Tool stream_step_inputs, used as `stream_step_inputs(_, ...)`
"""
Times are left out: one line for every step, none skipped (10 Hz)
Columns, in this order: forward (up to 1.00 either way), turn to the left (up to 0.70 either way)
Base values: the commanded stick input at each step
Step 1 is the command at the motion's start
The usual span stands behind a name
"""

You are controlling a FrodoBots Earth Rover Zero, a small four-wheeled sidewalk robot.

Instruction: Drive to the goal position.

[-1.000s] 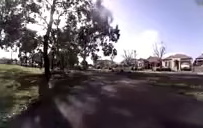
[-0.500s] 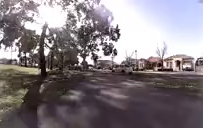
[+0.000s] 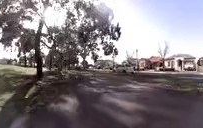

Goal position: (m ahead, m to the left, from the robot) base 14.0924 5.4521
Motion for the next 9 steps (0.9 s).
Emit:
stream_step_inputs(1.0,0.0)
stream_step_inputs(1.0,0.0)
stream_step_inputs(1.0,0.0)
stream_step_inputs(1.0,0.0)
stream_step_inputs(1.0,0.0)
stream_step_inputs(1.0,0.0)
stream_step_inputs(1.0,0.0)
stream_step_inputs(1.0,0.0)
stream_step_inputs(1.0,0.0)
